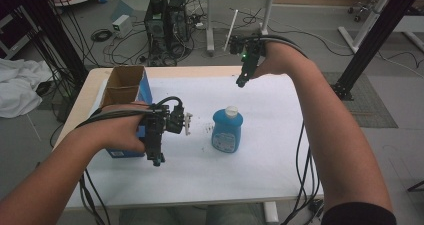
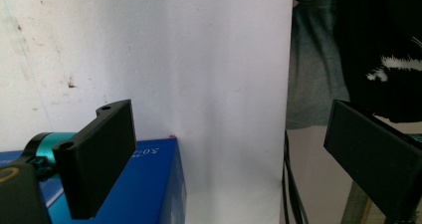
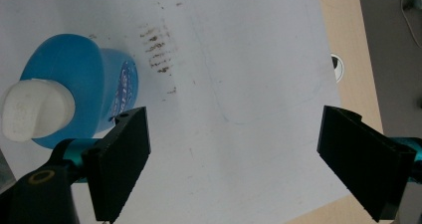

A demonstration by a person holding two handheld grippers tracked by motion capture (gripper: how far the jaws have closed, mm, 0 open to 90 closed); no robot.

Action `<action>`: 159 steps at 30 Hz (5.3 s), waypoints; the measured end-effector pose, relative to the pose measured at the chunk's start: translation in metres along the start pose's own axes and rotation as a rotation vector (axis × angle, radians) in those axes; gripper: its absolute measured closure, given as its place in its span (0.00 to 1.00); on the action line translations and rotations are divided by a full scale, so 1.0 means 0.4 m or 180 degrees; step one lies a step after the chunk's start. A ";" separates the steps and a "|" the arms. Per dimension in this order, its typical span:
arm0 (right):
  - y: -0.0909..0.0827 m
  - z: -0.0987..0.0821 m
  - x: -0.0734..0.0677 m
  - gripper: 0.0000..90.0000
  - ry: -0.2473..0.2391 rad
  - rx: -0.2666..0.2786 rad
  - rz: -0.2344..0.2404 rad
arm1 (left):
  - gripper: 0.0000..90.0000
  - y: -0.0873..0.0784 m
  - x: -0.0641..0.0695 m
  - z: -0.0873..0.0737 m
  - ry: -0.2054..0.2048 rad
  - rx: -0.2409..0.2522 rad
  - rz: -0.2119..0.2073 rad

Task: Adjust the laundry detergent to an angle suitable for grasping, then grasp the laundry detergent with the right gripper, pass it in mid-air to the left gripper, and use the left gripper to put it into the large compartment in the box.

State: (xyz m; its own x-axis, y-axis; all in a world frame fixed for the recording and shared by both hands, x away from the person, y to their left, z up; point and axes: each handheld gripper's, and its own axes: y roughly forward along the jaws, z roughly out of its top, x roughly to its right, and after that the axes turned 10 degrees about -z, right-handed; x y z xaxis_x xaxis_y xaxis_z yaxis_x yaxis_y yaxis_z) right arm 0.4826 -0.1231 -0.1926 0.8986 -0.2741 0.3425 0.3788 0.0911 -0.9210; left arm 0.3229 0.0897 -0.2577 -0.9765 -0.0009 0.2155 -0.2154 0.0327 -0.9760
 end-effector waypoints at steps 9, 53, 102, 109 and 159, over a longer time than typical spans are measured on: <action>-0.005 0.004 -0.009 0.14 -0.0017 -0.0040 -0.0044 | 0.07 -0.001 -0.001 0.006 0.0030 -0.0008 0.0033; 0.001 -0.107 -0.035 0.14 0.0555 0.1046 0.0205 | 0.07 0.014 0.010 0.008 0.0049 -0.0014 0.0047; 0.113 -0.367 -0.163 0.14 0.1431 0.2150 0.0211 | 0.07 0.035 0.006 0.003 0.0118 0.0061 0.0128; 0.159 -0.406 -0.226 0.14 0.1315 0.1973 0.0255 | 0.07 0.030 0.004 0.004 0.0122 0.0031 0.0114; 0.313 -0.308 -0.359 0.14 0.1033 0.1967 0.0505 | 0.07 0.031 0.025 -0.023 0.0049 0.0035 0.0117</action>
State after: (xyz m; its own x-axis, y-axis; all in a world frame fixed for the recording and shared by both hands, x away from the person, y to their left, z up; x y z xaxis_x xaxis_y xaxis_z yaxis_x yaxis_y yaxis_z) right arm 0.3738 -0.1902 -0.3801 0.8785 -0.4748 0.0520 0.3913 0.6529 -0.6485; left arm 0.3106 0.0993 -0.2673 -0.9835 0.0156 0.1800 -0.1796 0.0216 -0.9835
